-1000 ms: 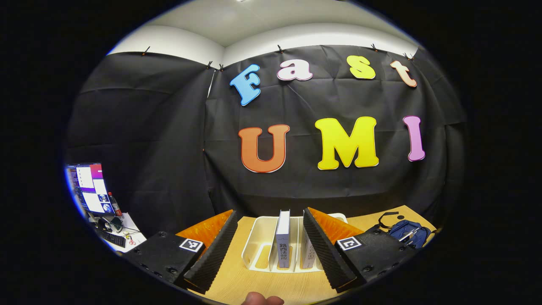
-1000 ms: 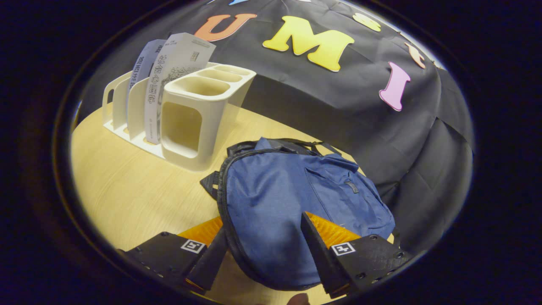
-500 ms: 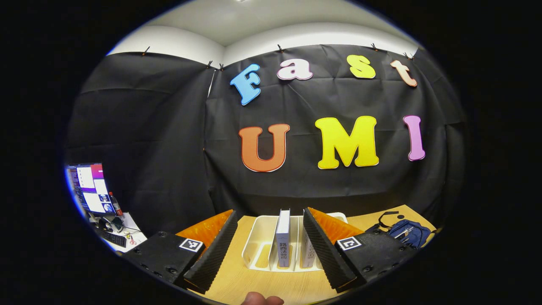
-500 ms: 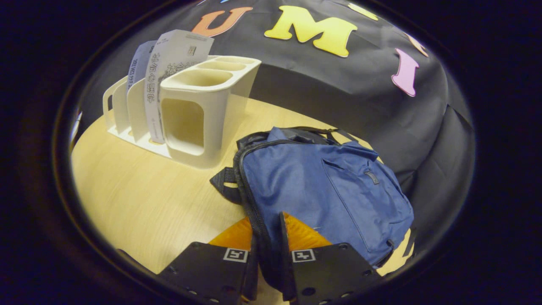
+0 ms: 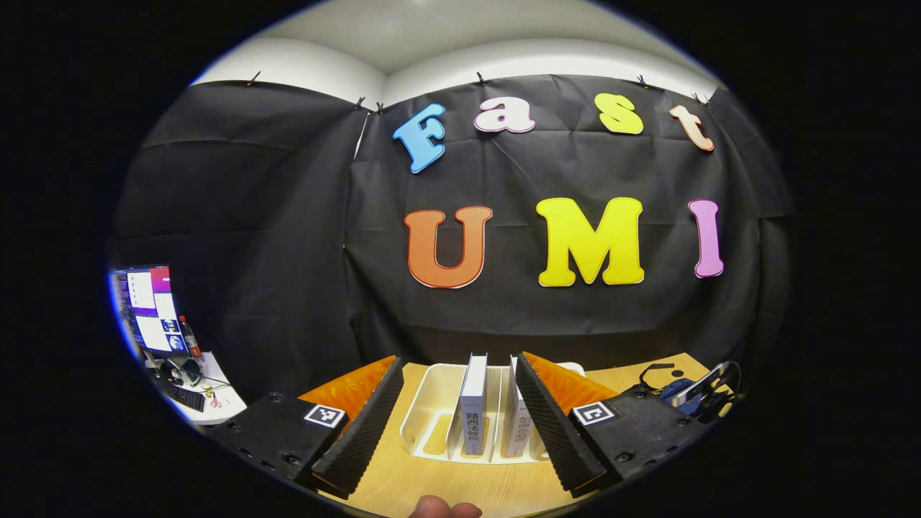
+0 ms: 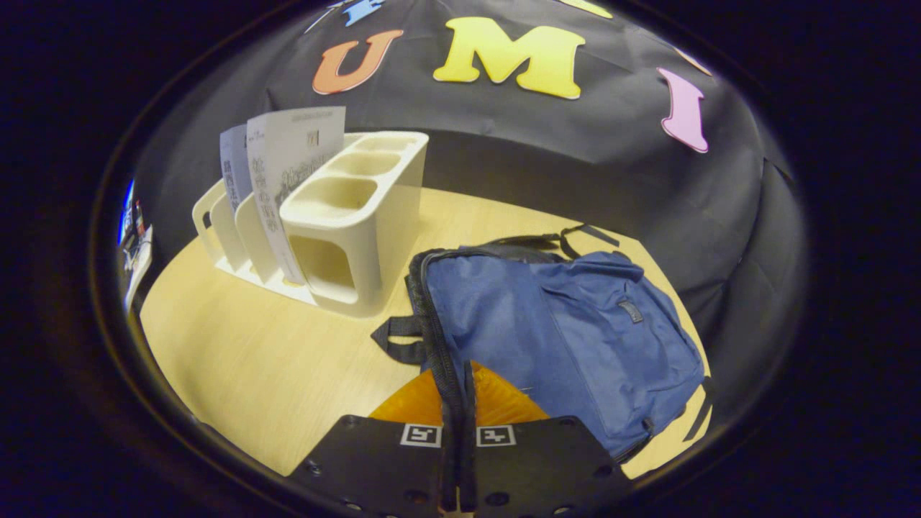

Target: Open the schoolbag, grab two books from the bookshelf and put them into the schoolbag.

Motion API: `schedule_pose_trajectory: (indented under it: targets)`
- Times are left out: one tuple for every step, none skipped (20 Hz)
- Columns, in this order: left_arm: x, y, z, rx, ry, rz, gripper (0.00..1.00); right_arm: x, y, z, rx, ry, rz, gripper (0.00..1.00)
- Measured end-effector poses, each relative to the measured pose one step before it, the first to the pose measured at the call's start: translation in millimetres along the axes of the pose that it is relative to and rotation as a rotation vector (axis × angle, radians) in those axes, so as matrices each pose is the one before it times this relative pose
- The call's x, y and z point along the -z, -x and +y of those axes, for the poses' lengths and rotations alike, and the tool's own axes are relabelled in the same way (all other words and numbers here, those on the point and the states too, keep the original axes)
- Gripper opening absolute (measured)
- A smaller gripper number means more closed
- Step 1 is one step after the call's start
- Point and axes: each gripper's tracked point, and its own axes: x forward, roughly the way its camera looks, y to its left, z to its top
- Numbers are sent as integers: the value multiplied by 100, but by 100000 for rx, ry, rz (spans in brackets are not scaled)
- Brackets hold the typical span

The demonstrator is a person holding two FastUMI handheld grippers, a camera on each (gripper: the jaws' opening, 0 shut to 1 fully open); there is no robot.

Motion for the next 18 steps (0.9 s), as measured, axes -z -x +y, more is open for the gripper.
schedule_pose_trajectory:
  targets:
    - [137,-440,-78,425,-663,433,99,-954,782,-625,103,61,-1573,2]
    - [74,-731,-205,296,-770,369,99,-1029,781,-794,374,-28,-1562,3]
    - [-134,-1012,-477,814,-328,40,99,-1099,818,-845,146,-564,-1692,3]
    - [-274,-597,-442,1101,186,80,99,-1042,829,-1042,654,-633,-1306,3]
    - [-238,-466,-380,916,234,-24,99,-967,784,-1134,996,-462,-1399,3]
    - [-442,-631,-330,410,232,-168,99,-862,574,-1226,1272,96,-744,3]
    - [-345,-544,-400,979,602,96,99,-820,515,-1181,1200,566,-1245,3]
    - [-403,-795,-894,2148,1097,86,99,-847,719,-1204,947,593,-872,2]
    - [-365,-777,-701,2093,1110,550,99,-736,597,-1332,940,167,-776,3]
    - [-15,-904,-577,2096,860,1243,99,-470,345,-1290,543,-777,-624,3]
    - [121,-887,-610,1937,573,2487,99,-470,366,-1381,577,-1137,-293,3]
    - [333,-1140,-712,2366,541,3670,99,-344,218,-1511,1005,-1146,20,2]
    - [365,-938,-698,2247,363,4111,99,-303,188,-1658,1032,-867,613,2]
    - [77,-1123,-123,762,728,3546,99,-237,106,-1581,605,-606,160,3]
    - [175,-1042,-201,700,672,3472,99,-358,1,-1530,495,-1008,139,2]
    - [190,-1025,-137,433,473,4226,99,-207,36,-1457,400,-631,238,2]
    - [183,-1029,-115,618,252,3859,99,-269,-151,-1266,-34,-701,88,2]
    - [215,-1087,-155,758,310,3566,99,-183,-52,-1166,-159,-635,278,0]
